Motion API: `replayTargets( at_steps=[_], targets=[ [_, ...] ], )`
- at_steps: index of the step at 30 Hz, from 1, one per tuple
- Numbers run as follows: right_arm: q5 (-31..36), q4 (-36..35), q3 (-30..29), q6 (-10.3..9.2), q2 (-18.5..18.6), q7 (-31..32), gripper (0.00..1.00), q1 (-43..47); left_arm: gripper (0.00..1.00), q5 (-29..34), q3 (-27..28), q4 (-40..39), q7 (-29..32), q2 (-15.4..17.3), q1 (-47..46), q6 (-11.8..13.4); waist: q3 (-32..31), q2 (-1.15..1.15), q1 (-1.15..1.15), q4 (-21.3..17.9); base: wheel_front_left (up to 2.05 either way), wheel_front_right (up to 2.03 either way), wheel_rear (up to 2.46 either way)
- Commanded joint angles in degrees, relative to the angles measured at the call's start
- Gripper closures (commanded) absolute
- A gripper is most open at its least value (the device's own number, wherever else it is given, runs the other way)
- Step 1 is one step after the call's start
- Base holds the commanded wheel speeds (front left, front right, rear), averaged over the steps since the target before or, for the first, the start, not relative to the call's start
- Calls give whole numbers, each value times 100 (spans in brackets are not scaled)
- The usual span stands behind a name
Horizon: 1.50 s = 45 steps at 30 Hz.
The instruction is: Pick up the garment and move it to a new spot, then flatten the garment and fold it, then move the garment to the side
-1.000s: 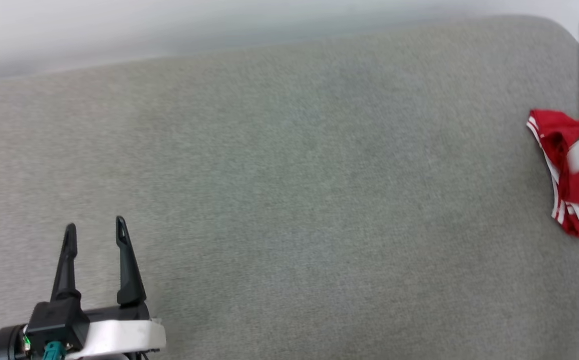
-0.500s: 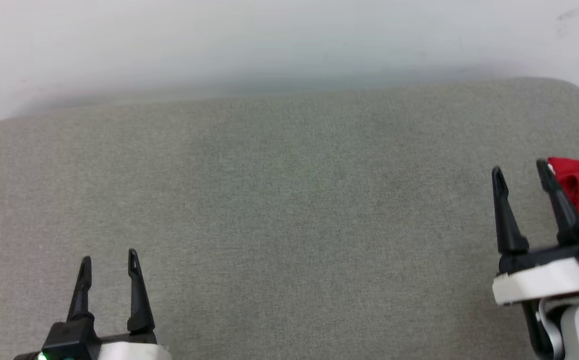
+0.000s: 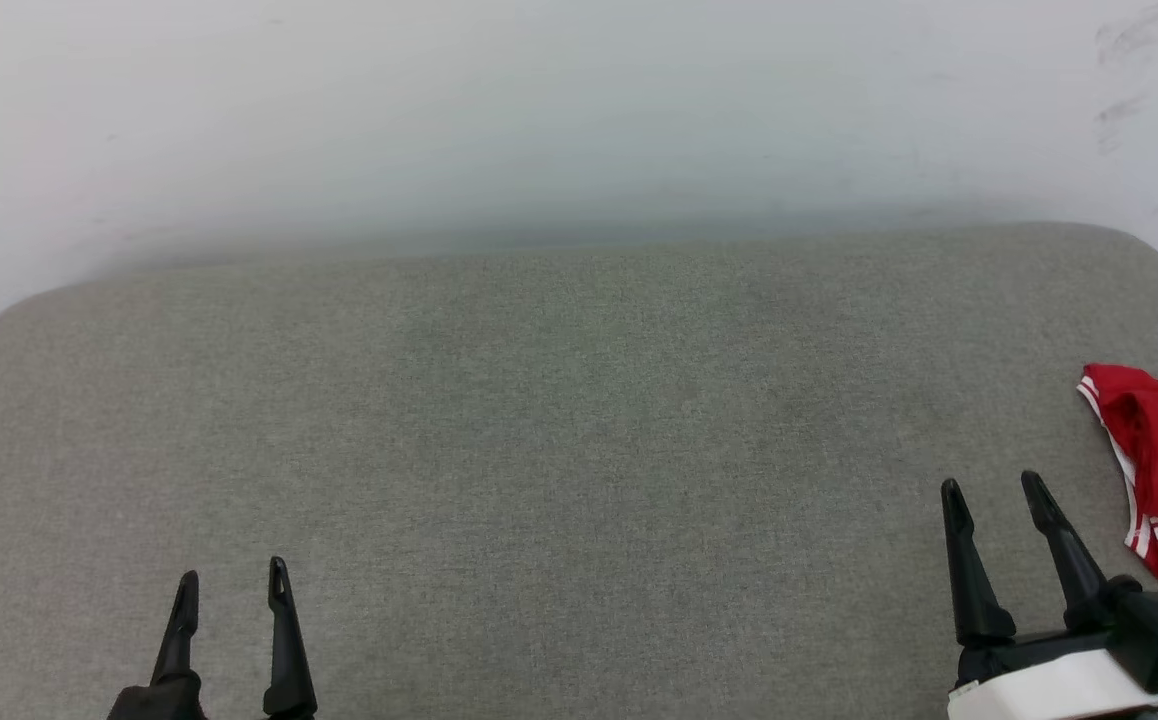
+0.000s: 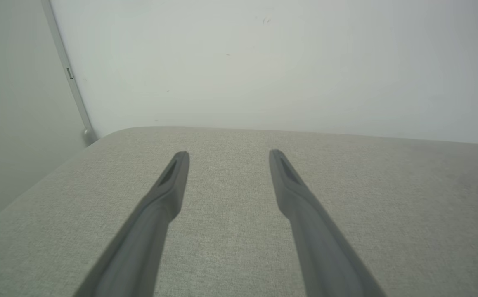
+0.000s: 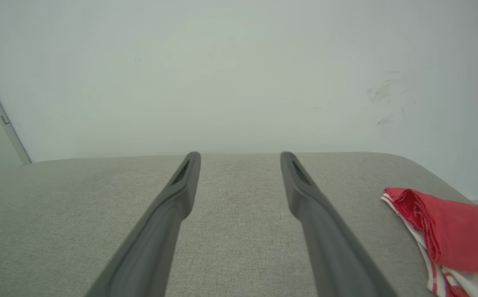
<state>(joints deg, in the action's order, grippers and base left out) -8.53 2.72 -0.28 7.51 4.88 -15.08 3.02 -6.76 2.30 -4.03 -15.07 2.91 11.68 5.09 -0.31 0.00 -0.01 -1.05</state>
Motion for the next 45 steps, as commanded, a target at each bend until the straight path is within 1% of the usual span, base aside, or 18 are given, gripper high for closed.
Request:
replayTargets(
  at_steps=[1,13,14,17,20,32,45],
  targets=[
    [-4,-43,-8,-5,-46,-9,0,96,0,-31,-13,20,-13,-5,86,-21,-25,0,1,20,0,0,0],
    [28,-5,-88,-5,-127,-9,0,251,0,-97,-61,122,-13,-4,123,-82,-64,0,1,57,0,0,0],
    [9,-10,-86,0,-100,0,100,204,100,-87,-49,121,0,0,71,-82,-64,0,1,58,0,0,0],
    [-2,126,-69,0,-102,7,100,235,100,-108,-56,263,12,-9,87,-85,-62,0,1,57,0,0,0],
    [-157,161,-62,0,-104,32,100,238,100,-269,-72,290,39,-8,81,-100,-61,0,1,57,0,0,0],
    [-1560,315,-90,0,-62,328,100,36,100,-1716,-90,531,305,82,-231,-281,-50,0,1,62,0,0,0],
    [-2847,460,-129,-1,-38,612,100,-147,100,-3041,-99,795,563,143,-534,-469,-39,0,1,67,0,0,0]
  ],
)
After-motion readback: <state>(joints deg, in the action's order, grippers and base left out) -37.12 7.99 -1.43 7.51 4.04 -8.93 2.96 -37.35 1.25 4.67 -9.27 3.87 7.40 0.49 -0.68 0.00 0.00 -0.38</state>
